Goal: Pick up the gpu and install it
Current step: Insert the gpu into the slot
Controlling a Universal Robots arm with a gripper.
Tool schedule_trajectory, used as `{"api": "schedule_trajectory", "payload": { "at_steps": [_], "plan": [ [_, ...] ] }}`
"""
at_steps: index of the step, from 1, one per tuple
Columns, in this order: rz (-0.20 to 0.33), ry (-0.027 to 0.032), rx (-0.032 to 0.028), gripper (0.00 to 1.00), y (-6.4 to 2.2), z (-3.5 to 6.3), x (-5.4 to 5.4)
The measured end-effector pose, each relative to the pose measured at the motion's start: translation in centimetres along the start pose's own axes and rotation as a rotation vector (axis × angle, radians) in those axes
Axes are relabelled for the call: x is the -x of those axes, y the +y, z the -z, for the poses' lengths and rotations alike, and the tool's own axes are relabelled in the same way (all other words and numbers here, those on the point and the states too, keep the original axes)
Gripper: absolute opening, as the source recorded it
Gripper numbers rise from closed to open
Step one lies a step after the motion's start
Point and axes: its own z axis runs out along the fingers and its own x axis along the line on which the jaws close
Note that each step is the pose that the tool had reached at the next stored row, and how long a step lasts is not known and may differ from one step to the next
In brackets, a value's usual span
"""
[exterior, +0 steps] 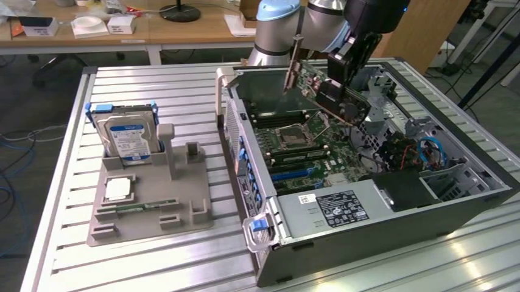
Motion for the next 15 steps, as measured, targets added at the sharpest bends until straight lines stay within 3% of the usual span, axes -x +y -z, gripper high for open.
{"api": "schedule_trajectory", "payload": {
  "at_steps": [15],
  "plan": [
    [0.06, 0.0025, 0.0012, 0.26, -0.01, -0.28, -0.01]
  ]
}}
